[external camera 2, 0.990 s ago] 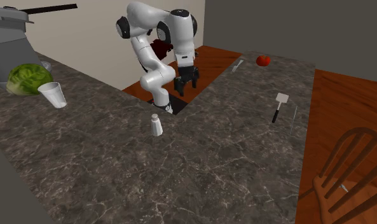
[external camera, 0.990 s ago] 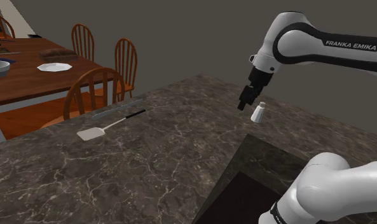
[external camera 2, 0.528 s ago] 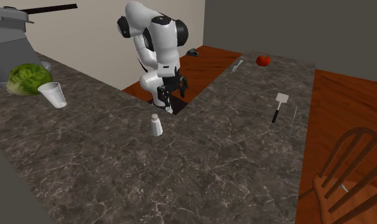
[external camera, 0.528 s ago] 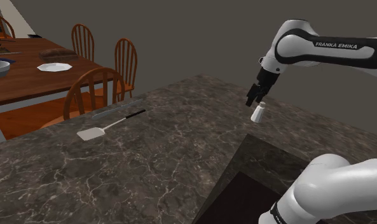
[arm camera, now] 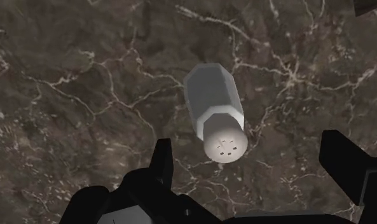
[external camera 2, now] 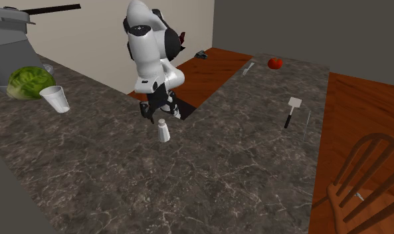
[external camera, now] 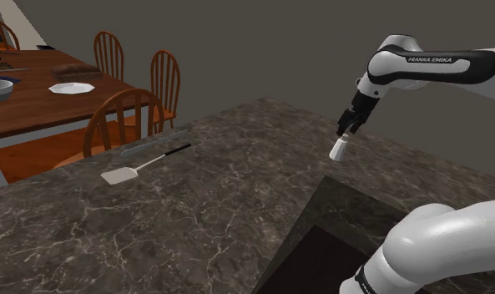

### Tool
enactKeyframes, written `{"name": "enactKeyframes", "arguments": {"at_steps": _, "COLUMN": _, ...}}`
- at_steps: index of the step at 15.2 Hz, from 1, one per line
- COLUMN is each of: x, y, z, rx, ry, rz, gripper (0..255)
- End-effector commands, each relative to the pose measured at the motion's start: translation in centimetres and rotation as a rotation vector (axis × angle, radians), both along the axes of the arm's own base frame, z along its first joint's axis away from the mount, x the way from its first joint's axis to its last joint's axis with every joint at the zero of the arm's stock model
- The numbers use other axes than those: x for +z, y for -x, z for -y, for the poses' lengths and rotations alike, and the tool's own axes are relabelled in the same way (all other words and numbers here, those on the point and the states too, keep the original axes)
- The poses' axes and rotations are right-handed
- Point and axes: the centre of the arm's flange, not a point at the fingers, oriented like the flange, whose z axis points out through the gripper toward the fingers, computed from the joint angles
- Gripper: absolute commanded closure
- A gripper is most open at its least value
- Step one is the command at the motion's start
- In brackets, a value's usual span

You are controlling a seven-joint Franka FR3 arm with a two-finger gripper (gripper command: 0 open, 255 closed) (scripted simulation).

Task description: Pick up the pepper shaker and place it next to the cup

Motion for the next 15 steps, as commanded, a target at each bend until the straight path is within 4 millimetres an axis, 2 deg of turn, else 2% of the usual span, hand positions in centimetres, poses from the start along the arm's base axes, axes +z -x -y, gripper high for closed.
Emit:
{"name": "enactKeyframes", "arguments": {"at_steps": 1, "x": -0.7, "y": 0.5, "z": 1.1, "rx": -0.015, "ry": 0.001, "rz": 0.000, "gripper": 0}}
{"name": "enactKeyframes", "arguments": {"at_steps": 8, "x": -4.2, "y": 0.2, "z": 1.0, "rx": -0.015, "ry": 0.001, "rz": 0.000, "gripper": 0}}
{"name": "enactKeyframes", "arguments": {"at_steps": 15, "x": -4.2, "y": 0.2, "z": 1.0, "rx": -0.015, "ry": 0.001, "rz": 0.000, "gripper": 0}}
